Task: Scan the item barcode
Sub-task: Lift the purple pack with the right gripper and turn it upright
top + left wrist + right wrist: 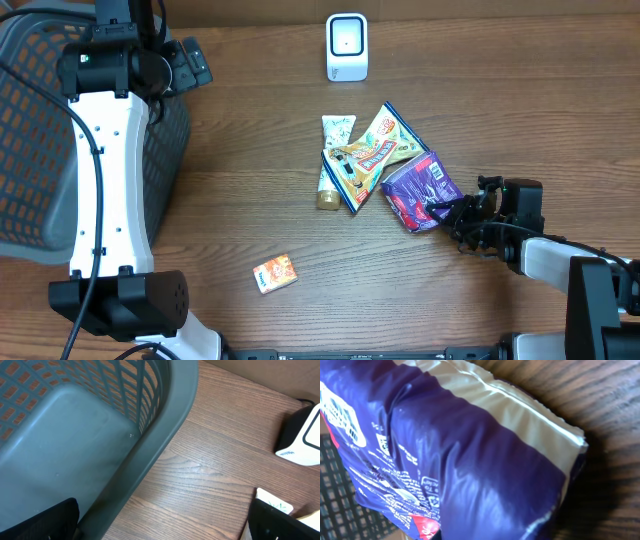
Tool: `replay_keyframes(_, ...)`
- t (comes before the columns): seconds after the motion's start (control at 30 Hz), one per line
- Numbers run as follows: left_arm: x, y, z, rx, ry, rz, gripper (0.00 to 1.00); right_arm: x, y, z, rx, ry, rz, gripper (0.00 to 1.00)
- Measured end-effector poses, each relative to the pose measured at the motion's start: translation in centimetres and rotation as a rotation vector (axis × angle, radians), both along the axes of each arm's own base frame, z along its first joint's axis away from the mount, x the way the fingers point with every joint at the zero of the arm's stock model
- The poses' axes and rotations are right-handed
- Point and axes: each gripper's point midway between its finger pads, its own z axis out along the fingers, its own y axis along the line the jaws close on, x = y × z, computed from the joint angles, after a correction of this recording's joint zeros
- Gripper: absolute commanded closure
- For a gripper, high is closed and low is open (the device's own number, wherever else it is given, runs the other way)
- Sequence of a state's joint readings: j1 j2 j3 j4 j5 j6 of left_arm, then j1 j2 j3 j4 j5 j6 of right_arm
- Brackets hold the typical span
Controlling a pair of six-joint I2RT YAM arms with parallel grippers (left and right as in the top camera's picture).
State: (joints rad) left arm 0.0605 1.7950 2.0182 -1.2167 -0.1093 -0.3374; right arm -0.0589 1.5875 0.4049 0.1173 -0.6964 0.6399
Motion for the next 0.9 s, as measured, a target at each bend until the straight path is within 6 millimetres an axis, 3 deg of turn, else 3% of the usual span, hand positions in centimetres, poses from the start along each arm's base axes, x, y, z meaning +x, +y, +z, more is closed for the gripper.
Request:
replay_keyframes(0.23,-0.1,0.0,0.0,0.0,0.003,0.0,0.0,-0.7,-0.1,0.4,-0.061,-0.038,0.079,0.96)
replay_keyframes(0.5,-0.1,0.0,0.0,0.001,0.004,0.0,0.0,-3.6,-1.1,1.9,-0.165,0.022,0.111,0.96)
replay_keyframes(0.9,-0.1,0.0,-0.1,0.001,0.006,0.001,0.0,-4.8,-0.8,10.4,-0.225,-0.18,0.201,0.95)
